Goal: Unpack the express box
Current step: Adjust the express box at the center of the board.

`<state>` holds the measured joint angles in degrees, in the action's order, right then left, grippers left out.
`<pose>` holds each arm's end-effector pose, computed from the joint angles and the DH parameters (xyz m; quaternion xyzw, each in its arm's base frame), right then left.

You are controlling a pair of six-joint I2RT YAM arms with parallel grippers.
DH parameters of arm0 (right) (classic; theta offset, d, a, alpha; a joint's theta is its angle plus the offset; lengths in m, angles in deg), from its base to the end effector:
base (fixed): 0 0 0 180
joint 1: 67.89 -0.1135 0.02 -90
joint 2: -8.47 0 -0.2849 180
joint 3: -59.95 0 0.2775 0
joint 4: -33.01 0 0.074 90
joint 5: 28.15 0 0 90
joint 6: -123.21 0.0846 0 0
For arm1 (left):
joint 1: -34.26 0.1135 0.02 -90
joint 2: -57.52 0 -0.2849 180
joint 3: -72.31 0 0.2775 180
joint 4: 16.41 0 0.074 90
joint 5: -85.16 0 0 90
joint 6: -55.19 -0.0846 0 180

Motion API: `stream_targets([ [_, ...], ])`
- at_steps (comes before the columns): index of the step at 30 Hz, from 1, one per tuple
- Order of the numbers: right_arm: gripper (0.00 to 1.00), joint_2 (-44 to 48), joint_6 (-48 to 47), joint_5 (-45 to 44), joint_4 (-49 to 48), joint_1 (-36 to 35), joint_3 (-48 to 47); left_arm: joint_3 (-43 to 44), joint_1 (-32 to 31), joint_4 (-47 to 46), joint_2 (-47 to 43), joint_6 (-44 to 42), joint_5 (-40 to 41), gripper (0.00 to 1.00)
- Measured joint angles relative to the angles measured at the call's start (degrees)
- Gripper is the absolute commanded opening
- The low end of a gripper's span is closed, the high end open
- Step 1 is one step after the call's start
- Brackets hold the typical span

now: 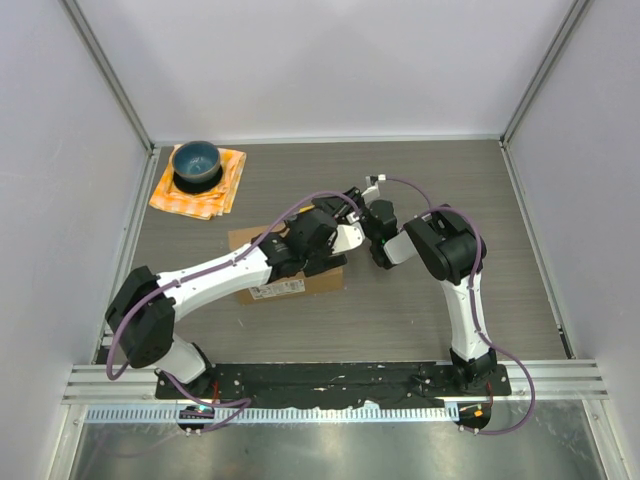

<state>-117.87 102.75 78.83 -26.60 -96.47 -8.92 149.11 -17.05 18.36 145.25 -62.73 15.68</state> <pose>0.4210 0.2575 0.1148 0.1405 0.6800 0.6052 0.3894 0.2658 -0.2845 0.2359 0.5294 0.7449 0.0863 0.3967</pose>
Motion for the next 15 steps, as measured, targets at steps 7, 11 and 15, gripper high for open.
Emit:
stream_targets([
  [7,0.01,0.33,0.07,-0.33,-0.87,-0.13,1.01,-1.31,-0.15,-5.27,0.85,-3.1,3.93,0.99],
  [11,0.01,0.33,0.09,-0.37,-1.09,-0.15,1.09,-2.05,-0.2,-8.2,2.93,-5.38,6.21,0.96],
  [15,0.01,0.33,0.11,-0.39,-1.2,-0.15,1.16,-2.05,-1.07,-8.74,4.31,-5.99,8.02,1.0],
])
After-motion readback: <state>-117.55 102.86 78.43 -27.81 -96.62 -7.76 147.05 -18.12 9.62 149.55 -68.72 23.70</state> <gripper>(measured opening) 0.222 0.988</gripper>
